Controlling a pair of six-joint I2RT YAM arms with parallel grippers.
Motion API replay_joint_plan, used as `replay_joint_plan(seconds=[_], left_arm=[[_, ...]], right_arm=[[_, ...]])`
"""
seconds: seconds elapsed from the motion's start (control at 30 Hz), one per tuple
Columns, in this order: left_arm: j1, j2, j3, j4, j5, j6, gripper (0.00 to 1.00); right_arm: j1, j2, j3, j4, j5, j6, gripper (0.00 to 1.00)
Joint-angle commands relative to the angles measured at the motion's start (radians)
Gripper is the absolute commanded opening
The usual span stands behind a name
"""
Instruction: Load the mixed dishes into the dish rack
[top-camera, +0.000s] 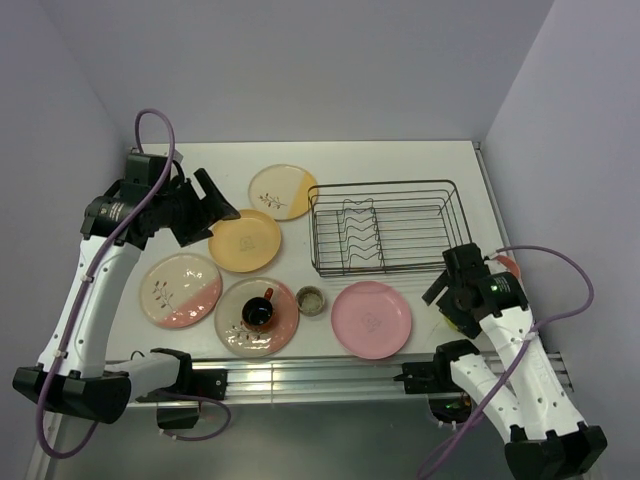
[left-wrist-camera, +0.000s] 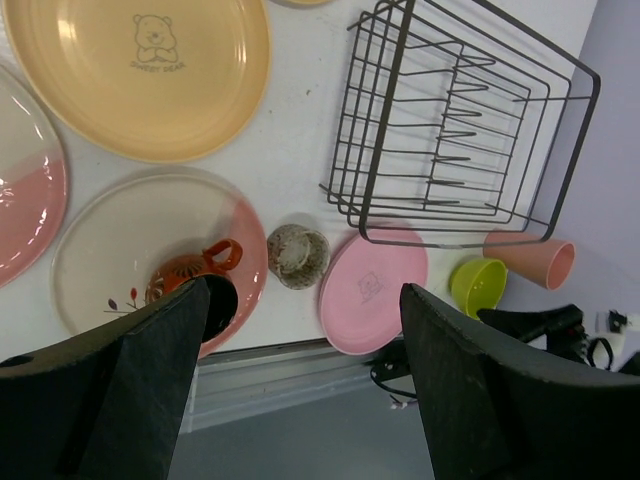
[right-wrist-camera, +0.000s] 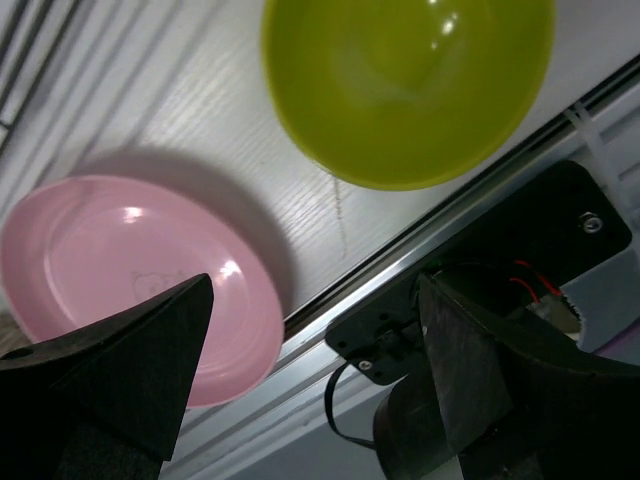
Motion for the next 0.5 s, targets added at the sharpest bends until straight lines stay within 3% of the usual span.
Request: replay_joint_plan(seconds=[0.0,0.23,0.47], left_arm=[[-0.009,-0.004,0.048,-0.002,0.043,0.021,0.83],[-0.011,0.002,0.088,0.002,0.060,0.018,0.83],[-0.011,-0.006,0.115,-0.004,0.086,0.013,0.83]], right_arm=[[-0.003,0.025,-0.034,0.042,0.097,0.012,0.91],[-0.001,0.122,-0.014,0.097,0.145,-0.004,0.90],[-0.005,0.379,0.064,0.115,0.179,-0.093,0.92]])
